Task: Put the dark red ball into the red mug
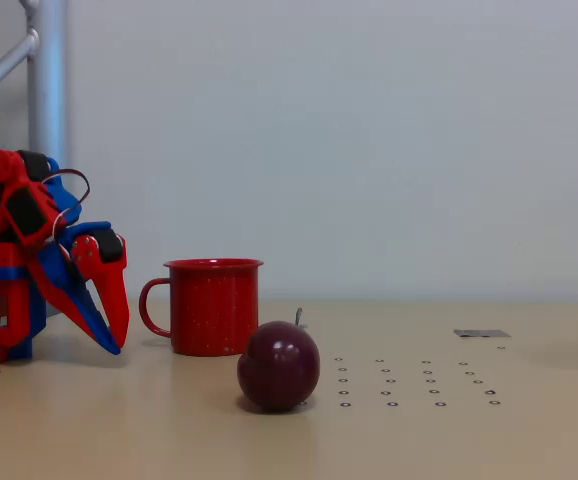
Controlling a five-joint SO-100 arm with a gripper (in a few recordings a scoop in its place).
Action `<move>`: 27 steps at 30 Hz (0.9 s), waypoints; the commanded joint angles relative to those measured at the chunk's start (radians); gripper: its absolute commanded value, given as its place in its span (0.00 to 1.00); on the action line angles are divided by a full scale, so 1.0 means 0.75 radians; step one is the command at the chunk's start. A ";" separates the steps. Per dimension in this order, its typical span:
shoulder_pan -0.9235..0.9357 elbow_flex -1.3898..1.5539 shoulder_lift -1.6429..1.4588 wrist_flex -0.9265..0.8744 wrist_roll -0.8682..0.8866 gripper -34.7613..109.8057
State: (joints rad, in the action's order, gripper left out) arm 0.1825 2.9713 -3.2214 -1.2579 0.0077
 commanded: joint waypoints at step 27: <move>0.554 -0.679 0.765 0.607 -1.239 0.23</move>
State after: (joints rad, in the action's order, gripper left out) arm 0.5599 2.5479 -2.6446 -0.8345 -0.8053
